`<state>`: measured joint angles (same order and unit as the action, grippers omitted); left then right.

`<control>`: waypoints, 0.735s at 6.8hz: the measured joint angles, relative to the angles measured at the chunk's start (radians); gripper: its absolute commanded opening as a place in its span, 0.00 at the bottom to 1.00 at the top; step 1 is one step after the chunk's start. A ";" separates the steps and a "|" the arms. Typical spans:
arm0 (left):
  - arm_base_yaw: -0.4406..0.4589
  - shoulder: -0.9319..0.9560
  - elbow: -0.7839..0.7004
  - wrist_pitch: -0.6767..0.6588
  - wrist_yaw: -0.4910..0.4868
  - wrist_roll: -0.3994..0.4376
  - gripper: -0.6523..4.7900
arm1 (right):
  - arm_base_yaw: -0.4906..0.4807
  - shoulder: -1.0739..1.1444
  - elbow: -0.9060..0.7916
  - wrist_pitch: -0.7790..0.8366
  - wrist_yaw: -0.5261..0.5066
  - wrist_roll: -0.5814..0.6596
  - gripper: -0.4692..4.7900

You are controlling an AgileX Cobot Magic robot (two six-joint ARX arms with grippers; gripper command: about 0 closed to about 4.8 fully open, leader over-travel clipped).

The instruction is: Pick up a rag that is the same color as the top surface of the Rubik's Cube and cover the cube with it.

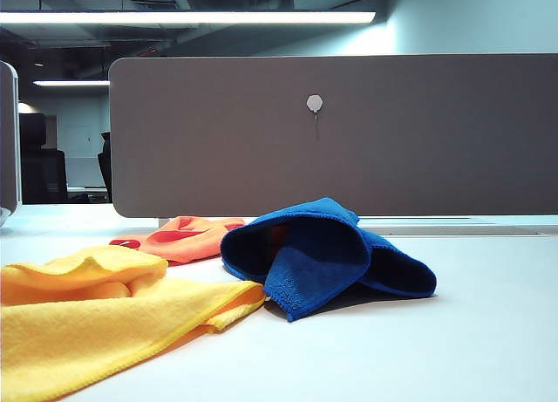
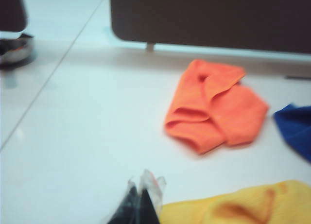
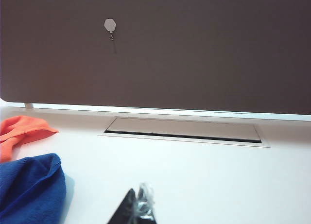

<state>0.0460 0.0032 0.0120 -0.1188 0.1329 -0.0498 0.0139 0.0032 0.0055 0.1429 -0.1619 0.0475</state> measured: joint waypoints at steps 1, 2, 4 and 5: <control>0.000 0.000 0.000 -0.015 -0.027 0.016 0.11 | 0.000 0.000 0.000 0.000 -0.008 0.000 0.08; 0.000 0.000 0.000 -0.042 -0.111 0.059 0.11 | 0.000 0.000 0.000 0.000 -0.021 0.001 0.08; 0.000 0.000 0.000 -0.045 -0.162 0.102 0.11 | 0.000 0.000 0.000 0.000 -0.026 0.001 0.08; 0.000 0.000 0.000 0.034 -0.052 0.102 0.11 | 0.000 0.000 0.000 0.000 -0.059 0.001 0.08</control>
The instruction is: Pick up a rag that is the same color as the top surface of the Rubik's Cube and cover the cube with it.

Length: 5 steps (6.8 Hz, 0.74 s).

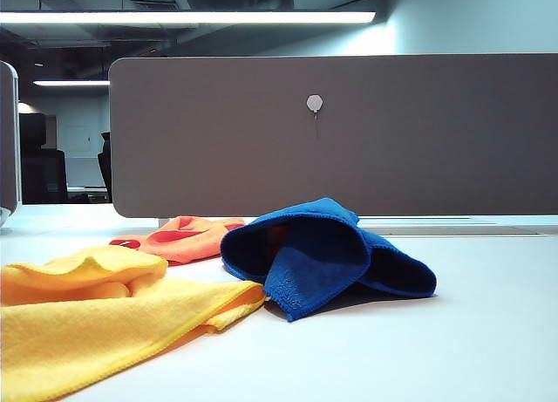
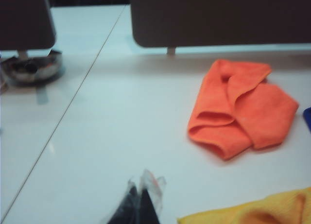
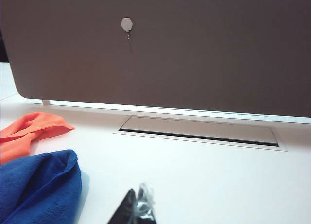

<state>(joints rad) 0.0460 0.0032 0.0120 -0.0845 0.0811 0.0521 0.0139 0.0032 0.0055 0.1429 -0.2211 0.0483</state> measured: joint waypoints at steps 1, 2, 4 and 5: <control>0.000 0.000 0.000 0.008 0.038 -0.007 0.11 | 0.000 0.000 0.000 0.000 -0.004 0.000 0.08; 0.000 0.000 0.000 0.055 0.098 -0.026 0.11 | 0.000 0.000 0.000 0.000 -0.008 0.000 0.08; 0.000 0.000 0.000 0.059 0.080 -0.028 0.11 | 0.000 0.000 0.000 0.000 -0.008 0.000 0.08; -0.004 0.000 0.000 0.059 0.079 -0.030 0.11 | 0.000 0.000 0.000 0.000 -0.008 0.000 0.08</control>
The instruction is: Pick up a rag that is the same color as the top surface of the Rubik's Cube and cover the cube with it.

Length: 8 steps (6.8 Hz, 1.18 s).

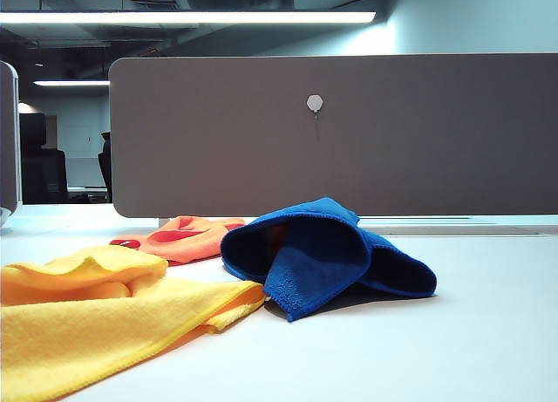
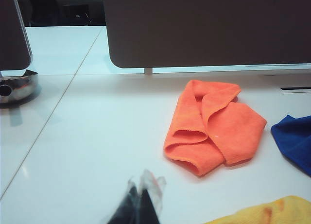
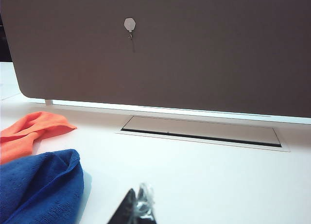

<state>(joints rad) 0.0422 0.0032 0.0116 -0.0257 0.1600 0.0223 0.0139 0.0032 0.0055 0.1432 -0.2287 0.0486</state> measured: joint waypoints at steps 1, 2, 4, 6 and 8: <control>-0.056 0.000 0.000 0.000 -0.023 0.000 0.11 | 0.000 0.000 0.000 0.000 0.000 0.000 0.08; -0.131 0.000 0.000 0.000 -0.100 0.008 0.11 | 0.000 0.000 0.000 0.000 0.000 0.000 0.08; -0.203 0.000 0.000 0.000 -0.191 0.029 0.11 | 0.000 0.000 0.000 0.000 0.000 0.000 0.08; -0.203 0.000 0.000 0.007 -0.192 0.030 0.11 | 0.000 0.000 0.000 0.000 0.000 0.000 0.08; -0.203 0.000 0.000 0.008 -0.217 0.004 0.11 | -0.001 0.000 0.000 0.000 0.000 0.000 0.08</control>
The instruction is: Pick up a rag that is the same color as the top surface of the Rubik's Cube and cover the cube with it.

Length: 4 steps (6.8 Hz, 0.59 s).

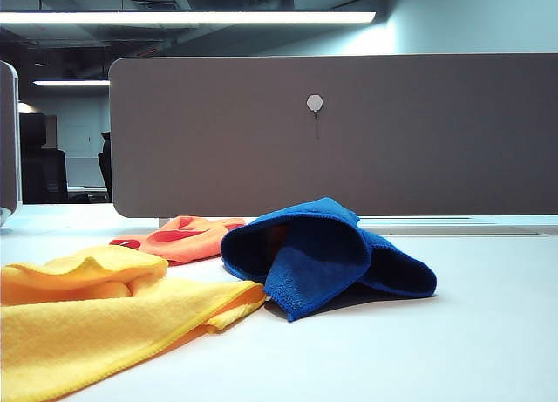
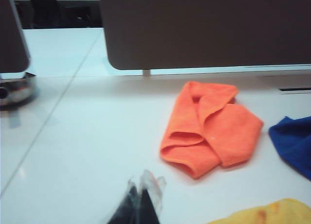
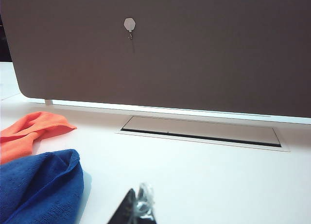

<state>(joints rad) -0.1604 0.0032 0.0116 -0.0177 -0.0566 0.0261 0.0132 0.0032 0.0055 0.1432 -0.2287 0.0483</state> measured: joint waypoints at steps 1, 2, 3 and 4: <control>0.002 0.000 0.000 0.003 -0.026 0.048 0.11 | 0.000 0.000 0.000 0.000 0.000 0.000 0.08; 0.002 0.000 0.000 0.006 -0.030 0.084 0.11 | 0.000 0.000 0.000 0.000 0.000 0.000 0.08; 0.002 0.000 0.000 0.006 -0.029 0.098 0.11 | 0.000 0.000 0.000 0.000 0.000 0.000 0.08; 0.002 0.000 0.000 0.007 -0.029 0.105 0.11 | 0.000 0.000 0.000 0.000 0.000 0.000 0.08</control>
<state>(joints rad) -0.1589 0.0032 0.0113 -0.0109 -0.0856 0.1310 0.0132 0.0032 0.0055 0.1432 -0.2287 0.0483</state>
